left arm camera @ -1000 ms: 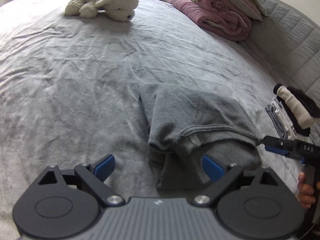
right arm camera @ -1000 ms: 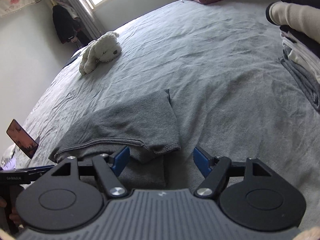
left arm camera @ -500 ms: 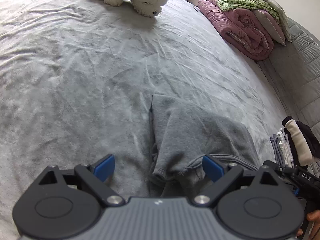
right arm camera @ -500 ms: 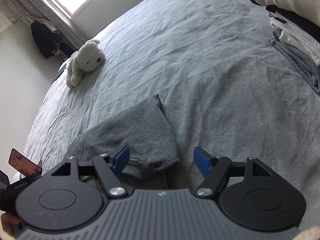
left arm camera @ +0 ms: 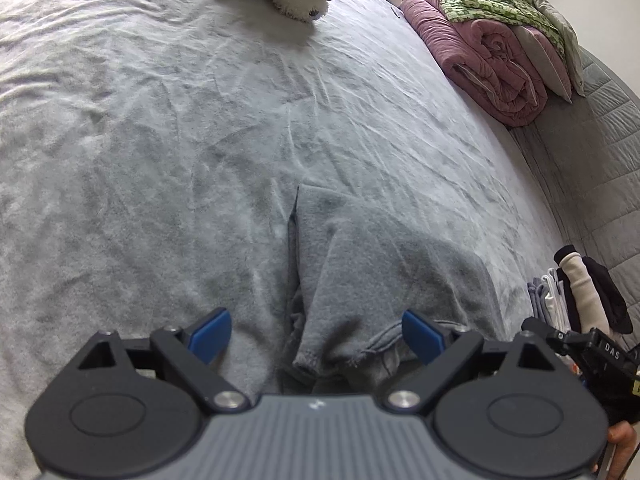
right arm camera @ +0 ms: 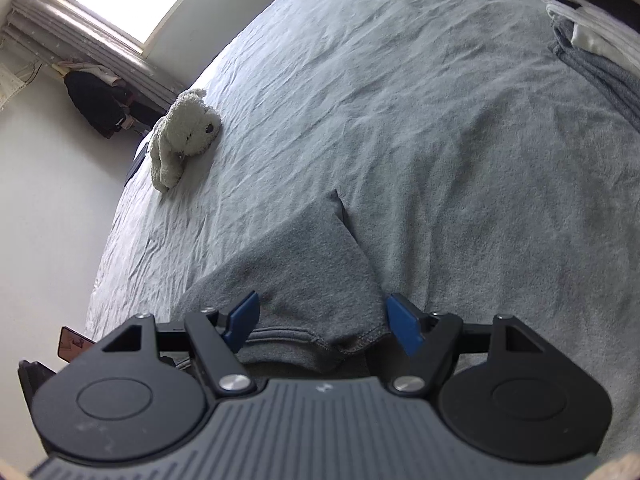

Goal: Fold clothes
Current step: 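Pinch the folded grey shirt's edge with both grippers and lift it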

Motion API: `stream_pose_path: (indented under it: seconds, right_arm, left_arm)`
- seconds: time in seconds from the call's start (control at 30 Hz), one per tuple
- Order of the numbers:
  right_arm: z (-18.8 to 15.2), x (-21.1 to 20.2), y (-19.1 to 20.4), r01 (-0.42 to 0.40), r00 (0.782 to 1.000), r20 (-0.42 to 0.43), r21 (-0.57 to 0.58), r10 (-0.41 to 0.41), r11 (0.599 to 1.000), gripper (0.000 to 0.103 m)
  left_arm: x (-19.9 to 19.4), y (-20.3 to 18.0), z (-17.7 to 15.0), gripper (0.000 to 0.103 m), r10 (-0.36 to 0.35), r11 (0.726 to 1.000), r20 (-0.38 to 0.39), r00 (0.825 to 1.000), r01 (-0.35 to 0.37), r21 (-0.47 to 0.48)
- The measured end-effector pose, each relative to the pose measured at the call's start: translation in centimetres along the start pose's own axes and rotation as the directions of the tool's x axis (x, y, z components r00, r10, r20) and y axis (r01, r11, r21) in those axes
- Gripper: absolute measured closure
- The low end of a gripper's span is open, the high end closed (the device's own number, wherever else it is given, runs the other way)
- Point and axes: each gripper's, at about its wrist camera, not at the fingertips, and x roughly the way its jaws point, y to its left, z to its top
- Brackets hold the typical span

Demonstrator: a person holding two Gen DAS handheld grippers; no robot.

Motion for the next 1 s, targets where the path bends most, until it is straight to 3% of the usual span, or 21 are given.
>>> stream_pose_path:
  seconds: [0.1,0.2,0.33,0.7,0.77,0.8,0.87,1.0]
  right_arm:
    - [0.8,1.0,-1.6,-0.092,0.994,-0.052,0.135,0.100,0.987,0.029]
    - [1.1,2.0,-2.2,-0.104,0.990,-0.078,0.177,0.119,0.979,0.031]
    - [0.9,3.1,-2.2,-0.083,0.990,-0.099,0.164,0.100,0.983,0.037]
    - [-0.9,4.2,0.0,-0.098,0.992,-0.079,0.034,0.100,0.995,0.037]
    - [-1.4,4.4,0.5,-0.100,0.992,-0.072,0.004,0.100,0.995,0.037]
    - [-1.7,4.4,0.8,-0.097,0.993,-0.066,-0.014,0.096,0.995,0.039]
    - [-2.2,4.5,1.0,-0.086,0.995,-0.057,-0.023,0.085,0.996,0.057]
    - [-1.4,4.4,0.1,-0.105,0.994,-0.033,0.030,0.106,0.994,0.068]
  left_arm:
    - [0.2,0.8,0.3,0.017,-0.056,0.997,-0.008,0.998,0.055,-0.060]
    - [0.6,1.6,0.5,0.024,-0.108,0.987,-0.013,0.994,0.105,-0.125]
    - [1.1,2.0,0.4,0.027,-0.140,0.978,-0.003,0.990,0.138,-0.158]
    - [2.5,0.1,-0.2,0.032,-0.163,0.980,0.034,0.986,0.166,-0.108]
    - [2.6,-0.2,-0.4,0.039,-0.154,0.982,0.044,0.987,0.158,-0.103]
    - [2.6,-0.3,-0.5,0.044,-0.149,0.983,0.049,0.988,0.153,-0.103]
    - [2.7,-0.4,-0.6,0.057,-0.141,0.983,0.059,0.988,0.147,-0.106]
    - [2.3,-0.4,-0.7,0.070,-0.147,0.978,0.078,0.986,0.157,-0.136]
